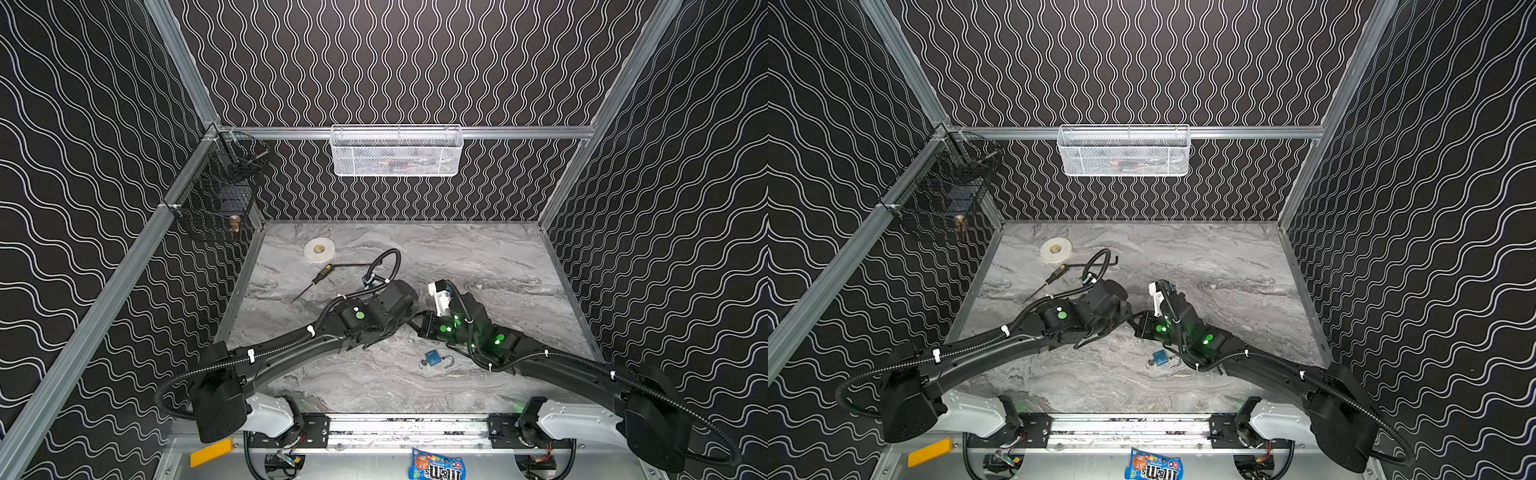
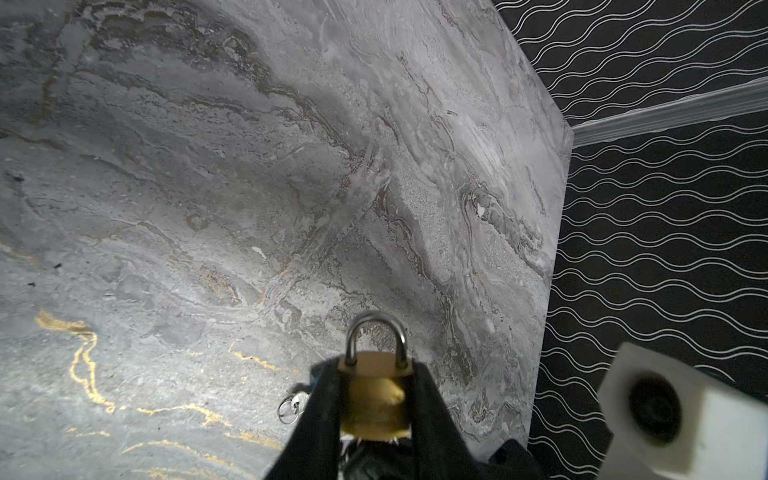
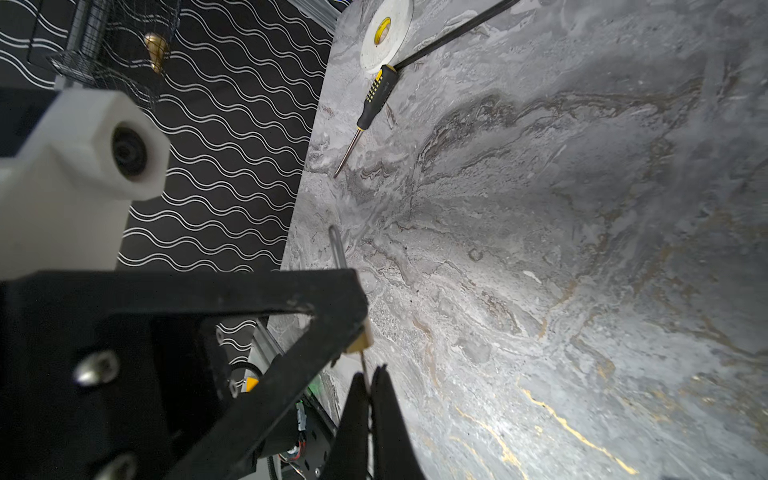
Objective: Unlock with the key
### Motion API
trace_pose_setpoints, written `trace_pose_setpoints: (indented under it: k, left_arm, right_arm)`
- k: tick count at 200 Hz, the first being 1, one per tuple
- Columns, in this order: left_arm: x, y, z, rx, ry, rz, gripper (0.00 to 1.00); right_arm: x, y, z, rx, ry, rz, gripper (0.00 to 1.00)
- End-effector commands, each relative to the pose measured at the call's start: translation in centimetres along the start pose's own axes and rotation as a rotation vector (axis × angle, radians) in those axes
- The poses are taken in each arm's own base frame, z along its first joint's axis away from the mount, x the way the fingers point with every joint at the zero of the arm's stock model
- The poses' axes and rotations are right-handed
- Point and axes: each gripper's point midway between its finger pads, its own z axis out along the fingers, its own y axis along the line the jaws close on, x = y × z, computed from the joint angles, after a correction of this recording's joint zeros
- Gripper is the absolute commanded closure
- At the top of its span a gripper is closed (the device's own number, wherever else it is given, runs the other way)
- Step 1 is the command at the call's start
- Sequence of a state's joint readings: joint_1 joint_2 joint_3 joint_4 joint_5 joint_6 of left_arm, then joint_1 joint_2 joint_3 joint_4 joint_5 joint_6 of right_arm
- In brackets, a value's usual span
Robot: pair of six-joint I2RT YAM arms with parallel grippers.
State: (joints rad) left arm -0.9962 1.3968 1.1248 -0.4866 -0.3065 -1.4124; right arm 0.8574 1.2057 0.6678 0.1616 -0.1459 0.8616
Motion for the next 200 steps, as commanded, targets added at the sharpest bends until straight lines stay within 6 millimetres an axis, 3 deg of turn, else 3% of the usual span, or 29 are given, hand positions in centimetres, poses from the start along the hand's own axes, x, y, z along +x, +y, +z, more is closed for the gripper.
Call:
trace_pose_setpoints:
  k: [1,30,107,133,156,200]
  left_arm:
    - [3.1,-0.2,-0.4,0.025,0.143,0.019,0.91]
    - [2.0,0.9,-1.0,-0.030,0.087,0.021,0.92]
    - [-0.8,0.3,-1.8,0.010,-0.041,-0.045,0.93]
    - [-2.0,0.3,-2.2,0.006,-0.079,-0.050,0.93]
    - [-2.9,0.3,-2.7,0.010,-0.108,-0.058,0.93]
    - [-4.1,0.7,-3.8,0.021,-0.152,-0.068,0.93]
  right_arm:
    - [-2.8,2.3,-0.3,-0.061,-0.113,-0.047,1.00]
    - [-2.7,2.3,-0.4,-0.062,-0.112,-0.056,1.00]
    - [-1.9,1.8,-1.1,-0.057,-0.095,-0.074,1.00]
    - [-1.7,2.3,-1.6,-0.092,-0.091,-0.095,0.89]
    - [-1.5,2.9,-2.1,-0.120,-0.088,-0.114,0.73]
    - [-1.6,2.9,-2.9,-0.158,-0.083,-0.032,0.65]
